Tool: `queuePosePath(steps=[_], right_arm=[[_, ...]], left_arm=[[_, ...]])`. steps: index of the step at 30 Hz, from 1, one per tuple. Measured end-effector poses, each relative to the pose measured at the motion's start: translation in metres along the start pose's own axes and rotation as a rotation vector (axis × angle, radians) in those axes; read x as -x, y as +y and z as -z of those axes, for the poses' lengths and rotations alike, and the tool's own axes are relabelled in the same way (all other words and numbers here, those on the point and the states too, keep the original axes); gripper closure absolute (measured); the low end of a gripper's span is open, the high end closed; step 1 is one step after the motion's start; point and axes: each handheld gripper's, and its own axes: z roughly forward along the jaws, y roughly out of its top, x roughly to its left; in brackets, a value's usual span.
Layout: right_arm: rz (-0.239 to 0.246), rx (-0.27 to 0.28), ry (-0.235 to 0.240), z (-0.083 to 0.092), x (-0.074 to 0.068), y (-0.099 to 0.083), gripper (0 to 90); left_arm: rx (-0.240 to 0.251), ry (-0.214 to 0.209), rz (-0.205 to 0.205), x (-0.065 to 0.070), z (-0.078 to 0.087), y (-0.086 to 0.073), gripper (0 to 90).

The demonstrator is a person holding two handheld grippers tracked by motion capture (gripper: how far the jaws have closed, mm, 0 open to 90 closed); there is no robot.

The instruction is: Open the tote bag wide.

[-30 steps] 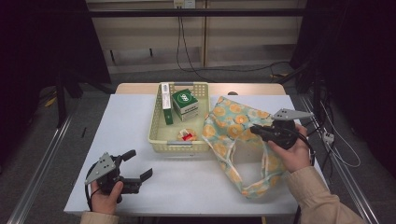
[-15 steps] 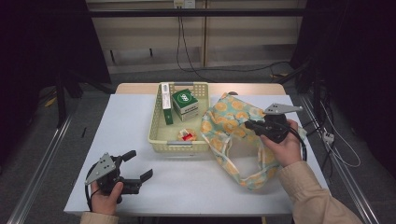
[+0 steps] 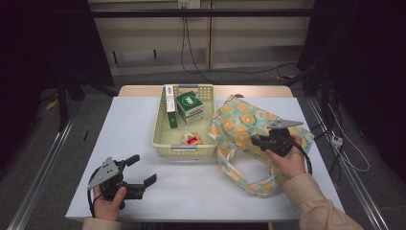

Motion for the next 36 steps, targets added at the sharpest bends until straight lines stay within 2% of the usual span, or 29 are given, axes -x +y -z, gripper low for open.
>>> queuePosePath(steps=[2,5,8,11,14,16,18,21,24,28,32,33,35,36], right_arm=[[0.011,0.018,-0.021,0.006,-0.005,-0.001,57.6],[0.015,0.042,-0.024,0.017,-0.011,0.0,45.3],[0.055,0.065,-0.04,0.029,-0.02,0.003,39.8],[0.068,0.099,-0.041,0.04,-0.029,0.006,34.1],[0.086,0.125,-0.007,0.047,-0.042,0.007,33.0],[0.103,0.119,0.021,0.048,-0.054,0.004,30.2],[0.11,0.088,0.084,0.046,-0.064,0.0,29.7],[0.131,0.028,0.152,0.036,-0.079,-0.011,30.0],[0.143,-0.027,0.196,0.019,-0.09,-0.025,30.3],[0.153,-0.098,0.195,-0.002,-0.095,-0.04,36.2],[0.173,-0.151,0.185,-0.012,-0.094,-0.046,72.6],[0.17,-0.152,0.201,-0.012,-0.092,-0.045,85.2],[0.134,-0.121,0.232,-0.01,-0.09,-0.043,88.9],[0.138,-0.113,0.237,-0.008,-0.09,-0.039,89.0]], left_arm=[[0.003,-0.001,-0.001,0.001,0.0,0.0,4.7],[0.001,-0.001,-0.004,0.001,-0.001,0.001,4.7],[-0.003,-0.005,-0.014,0.002,-0.002,0.001,4.7],[-0.001,-0.005,-0.014,0.003,-0.002,0.002,4.7],[0.004,-0.004,-0.012,0.004,-0.001,0.003,4.7],[0.0,-0.006,-0.013,0.004,-0.001,0.003,4.6],[-0.001,-0.008,-0.019,0.005,-0.002,0.003,4.6],[-0.007,-0.013,-0.015,0.006,-0.003,0.002,4.6],[-0.007,-0.016,-0.021,0.006,-0.003,0.002,4.6],[-0.006,-0.013,-0.019,0.005,-0.003,0.002,4.6],[-0.006,-0.012,-0.013,0.005,-0.003,0.001,4.6],[-0.005,-0.012,-0.013,0.004,-0.003,0.001,4.6],[-0.006,-0.013,-0.013,0.004,-0.003,0.001,4.6],[-0.005,-0.013,-0.013,0.004,-0.003,0.001,4.6]])
